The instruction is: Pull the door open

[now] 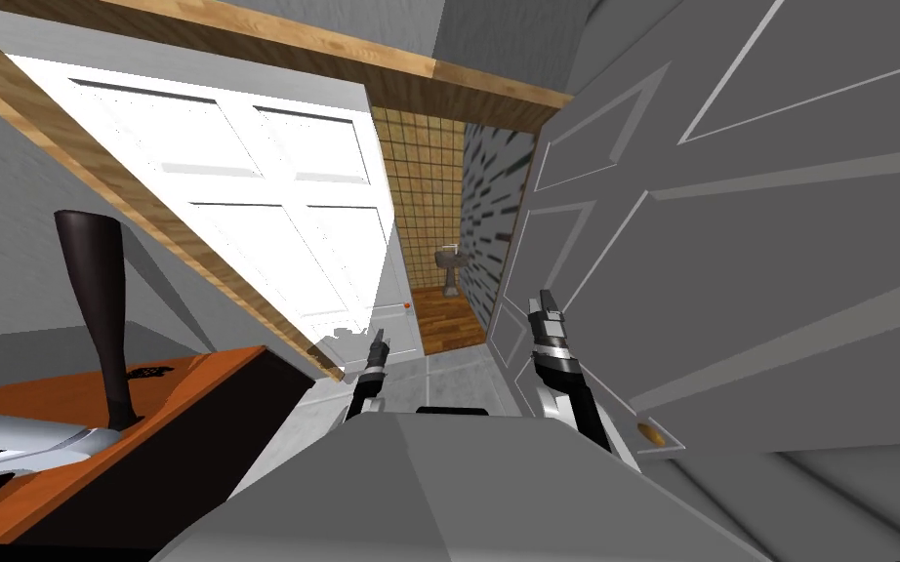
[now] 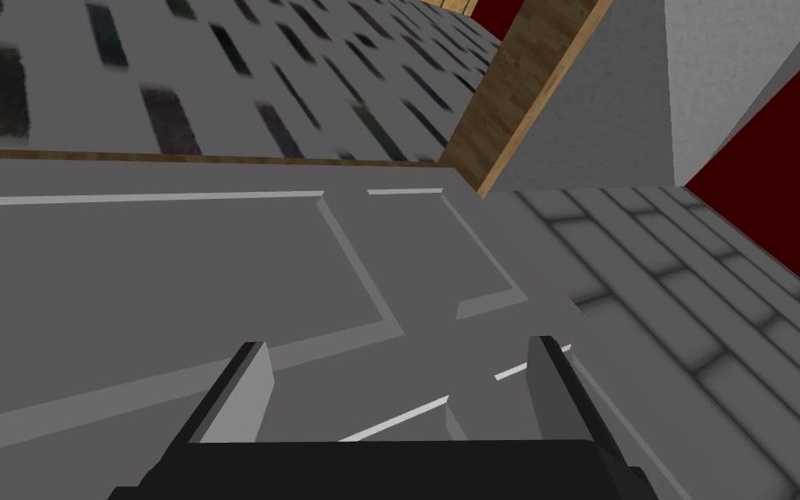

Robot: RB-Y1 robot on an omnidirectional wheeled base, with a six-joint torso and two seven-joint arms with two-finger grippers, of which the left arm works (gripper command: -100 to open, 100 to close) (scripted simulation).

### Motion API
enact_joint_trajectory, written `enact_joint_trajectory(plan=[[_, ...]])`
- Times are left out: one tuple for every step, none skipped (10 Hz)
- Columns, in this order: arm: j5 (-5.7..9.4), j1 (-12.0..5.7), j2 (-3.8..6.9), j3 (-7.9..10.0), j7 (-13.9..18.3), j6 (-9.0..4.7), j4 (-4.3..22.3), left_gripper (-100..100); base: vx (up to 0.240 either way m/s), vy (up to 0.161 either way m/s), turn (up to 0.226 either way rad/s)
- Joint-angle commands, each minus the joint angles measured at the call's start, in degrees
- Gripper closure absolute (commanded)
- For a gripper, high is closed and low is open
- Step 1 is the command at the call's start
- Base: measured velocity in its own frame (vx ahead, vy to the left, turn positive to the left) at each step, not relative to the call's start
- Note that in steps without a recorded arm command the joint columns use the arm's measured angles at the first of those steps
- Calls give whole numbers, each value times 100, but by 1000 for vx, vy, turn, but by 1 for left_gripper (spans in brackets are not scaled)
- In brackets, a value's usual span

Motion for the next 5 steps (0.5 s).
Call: enact_joint_trajectory(plan=[[2,-60,-11,14,17,-30,200,-100,103,6,-17],[4,-90,-12,23,31,-46,315,-100,96,4,-24],[9,-149,-14,41,60,-79,542,-100,126,10,-31],[14,-201,-17,57,85,-108,739,-100,164,15,-42],[16,-227,-18,64,97,-122,838,-100,158,11,-23]])
